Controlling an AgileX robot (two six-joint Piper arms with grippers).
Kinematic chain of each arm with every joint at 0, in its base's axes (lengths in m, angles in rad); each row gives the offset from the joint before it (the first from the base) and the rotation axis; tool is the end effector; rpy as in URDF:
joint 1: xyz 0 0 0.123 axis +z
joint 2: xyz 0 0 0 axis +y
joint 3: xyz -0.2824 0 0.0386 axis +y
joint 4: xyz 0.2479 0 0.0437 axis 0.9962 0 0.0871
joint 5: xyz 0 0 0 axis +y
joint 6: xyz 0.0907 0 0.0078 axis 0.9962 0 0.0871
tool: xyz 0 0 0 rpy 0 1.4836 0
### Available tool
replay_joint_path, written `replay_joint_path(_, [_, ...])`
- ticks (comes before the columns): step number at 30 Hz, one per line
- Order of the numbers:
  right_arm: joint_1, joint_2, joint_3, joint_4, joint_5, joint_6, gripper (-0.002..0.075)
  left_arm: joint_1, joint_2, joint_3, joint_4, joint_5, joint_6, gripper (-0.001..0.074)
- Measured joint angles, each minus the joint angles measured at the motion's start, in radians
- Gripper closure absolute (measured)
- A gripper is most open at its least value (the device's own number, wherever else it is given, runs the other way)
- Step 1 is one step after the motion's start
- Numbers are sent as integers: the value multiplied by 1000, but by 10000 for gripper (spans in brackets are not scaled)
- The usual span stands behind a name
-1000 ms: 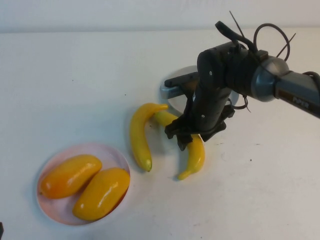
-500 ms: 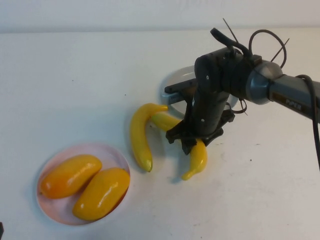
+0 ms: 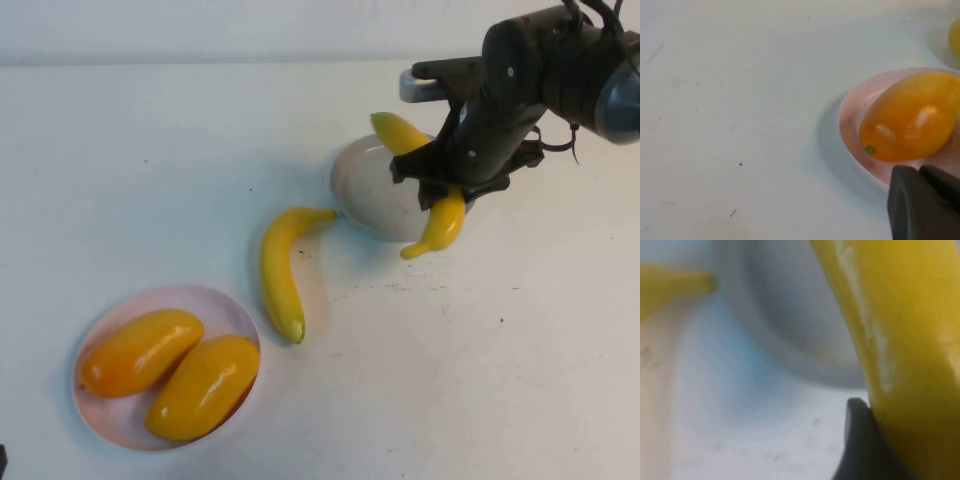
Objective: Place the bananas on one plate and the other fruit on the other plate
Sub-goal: Put another type of fruit in the right plate
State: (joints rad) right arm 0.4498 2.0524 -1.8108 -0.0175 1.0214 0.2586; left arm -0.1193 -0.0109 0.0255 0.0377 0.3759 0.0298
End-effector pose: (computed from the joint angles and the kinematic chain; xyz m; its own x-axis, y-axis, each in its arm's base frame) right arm 0.4068 0.1949 0.2545 -0.9115 -0.1660 -0.3764 -0.2111 0.9741 0.0817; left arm 0.0523 -0.0050 0.1713 -0.2888 0.0999 -0.9522 0.1249 0.9900 0.0660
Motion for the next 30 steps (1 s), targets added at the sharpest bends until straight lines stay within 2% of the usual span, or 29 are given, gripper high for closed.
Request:
replay_joint_path(5, [-50,97,-94,-2,-11,23,410,0,0,0,0,0,0,738])
replay_joint_path(14, [-80,236,-302,-7,54,26,410,0,0,0,0,0,0,738])
replay_joint_path(22, [-82,282,-339,-8,90,26,409,0,0,0,0,0,0,738])
replay_joint_path(30, [-82,285,-348,-8,114,26,289,0,0,0,0,0,0,738])
